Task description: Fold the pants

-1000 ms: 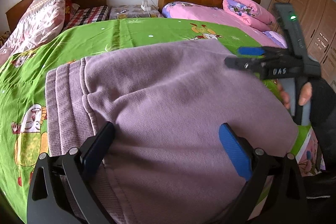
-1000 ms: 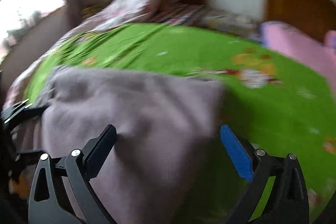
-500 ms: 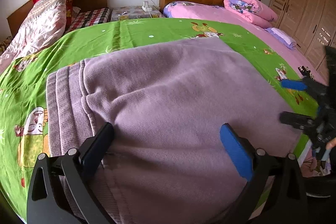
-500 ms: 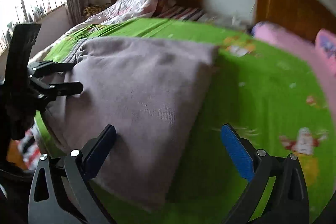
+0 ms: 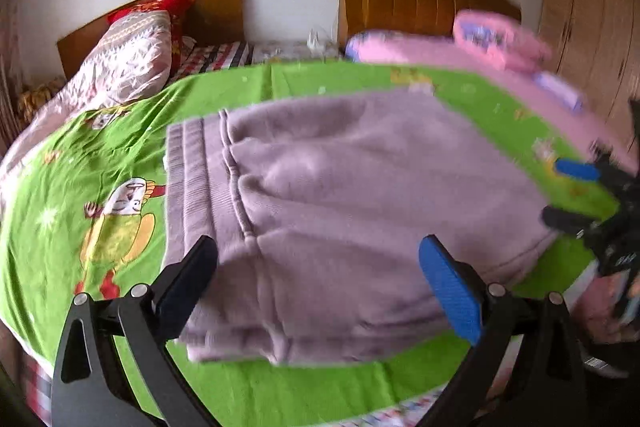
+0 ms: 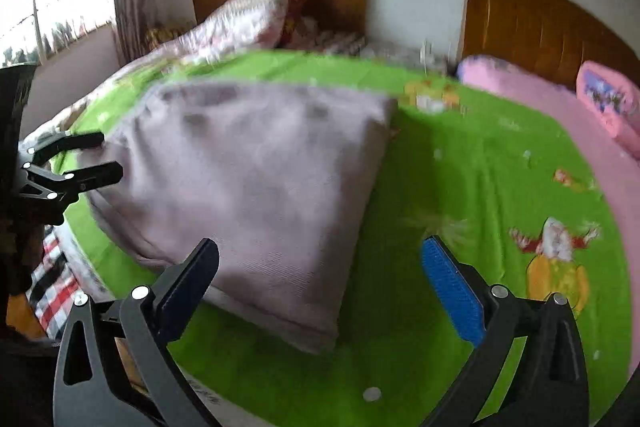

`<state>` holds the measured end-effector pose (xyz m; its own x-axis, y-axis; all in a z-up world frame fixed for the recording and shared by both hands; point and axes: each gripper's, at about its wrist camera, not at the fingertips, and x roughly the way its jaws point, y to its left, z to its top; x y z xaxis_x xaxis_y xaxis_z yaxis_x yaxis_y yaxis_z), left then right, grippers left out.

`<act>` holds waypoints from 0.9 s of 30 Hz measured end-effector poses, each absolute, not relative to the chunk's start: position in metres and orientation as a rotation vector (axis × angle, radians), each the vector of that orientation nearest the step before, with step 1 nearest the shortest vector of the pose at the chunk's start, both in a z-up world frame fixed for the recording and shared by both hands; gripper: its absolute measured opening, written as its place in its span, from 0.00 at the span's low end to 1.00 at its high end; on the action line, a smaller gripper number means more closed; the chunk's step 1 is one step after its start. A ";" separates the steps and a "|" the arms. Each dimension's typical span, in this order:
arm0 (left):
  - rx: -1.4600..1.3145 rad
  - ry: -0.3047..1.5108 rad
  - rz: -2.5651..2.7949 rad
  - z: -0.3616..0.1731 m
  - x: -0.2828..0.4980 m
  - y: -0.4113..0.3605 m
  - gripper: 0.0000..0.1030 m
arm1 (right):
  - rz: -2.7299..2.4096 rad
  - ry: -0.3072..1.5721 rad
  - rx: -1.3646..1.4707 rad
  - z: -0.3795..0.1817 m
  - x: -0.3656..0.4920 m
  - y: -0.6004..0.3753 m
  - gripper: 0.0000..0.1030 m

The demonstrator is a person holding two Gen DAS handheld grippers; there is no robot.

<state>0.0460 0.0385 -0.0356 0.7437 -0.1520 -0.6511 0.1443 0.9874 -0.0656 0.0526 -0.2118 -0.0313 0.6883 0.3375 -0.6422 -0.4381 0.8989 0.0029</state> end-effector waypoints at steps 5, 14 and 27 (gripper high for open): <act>0.084 0.764 -0.135 -0.049 0.040 0.030 0.98 | 0.450 0.691 -0.234 -0.040 0.042 -0.188 0.95; 0.118 0.795 -0.076 -0.050 0.019 0.035 0.98 | 0.362 0.735 -0.246 -0.041 0.024 -0.208 0.95; 0.084 0.412 0.058 0.040 -0.063 0.030 0.98 | 0.301 0.313 -0.130 0.055 -0.040 -0.197 0.95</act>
<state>-0.0626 0.0302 0.0396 0.9149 0.0732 -0.3970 -0.0391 0.9949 0.0933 -0.0403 -0.1968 0.0552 0.9074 0.2704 -0.3219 -0.3105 0.9473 -0.0795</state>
